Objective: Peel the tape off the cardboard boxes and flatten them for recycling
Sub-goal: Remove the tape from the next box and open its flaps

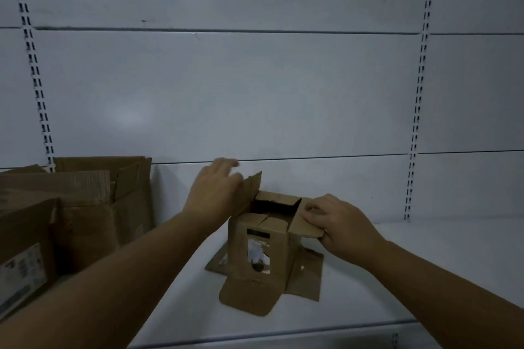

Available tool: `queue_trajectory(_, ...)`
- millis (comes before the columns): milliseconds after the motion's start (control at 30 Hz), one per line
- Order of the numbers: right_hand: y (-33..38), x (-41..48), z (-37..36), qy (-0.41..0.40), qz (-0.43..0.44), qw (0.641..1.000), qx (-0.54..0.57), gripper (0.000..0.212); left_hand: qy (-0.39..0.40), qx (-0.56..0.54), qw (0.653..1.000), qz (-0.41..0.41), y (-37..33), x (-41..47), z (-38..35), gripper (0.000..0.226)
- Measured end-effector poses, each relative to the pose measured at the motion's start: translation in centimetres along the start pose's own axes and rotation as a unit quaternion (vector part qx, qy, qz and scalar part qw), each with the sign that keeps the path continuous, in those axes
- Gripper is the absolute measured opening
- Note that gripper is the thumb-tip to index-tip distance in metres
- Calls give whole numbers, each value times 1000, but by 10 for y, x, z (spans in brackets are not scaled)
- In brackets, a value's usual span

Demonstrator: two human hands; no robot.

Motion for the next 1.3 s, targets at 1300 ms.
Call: queue_trajectory(1300,-58,-33,-58,90,-172,956,220,75,270,-348,896,-63,-42,-70,-51,27)
Point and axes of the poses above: each hand's wrist, its own x-axis towards the middle knuckle, its own z-axis out of the back of the hand, y = z × x, the point moved 10 cm from there along x, towards the middle knuckle, and after that the axes turned 10 degrees about y, right-handed, at the moved point
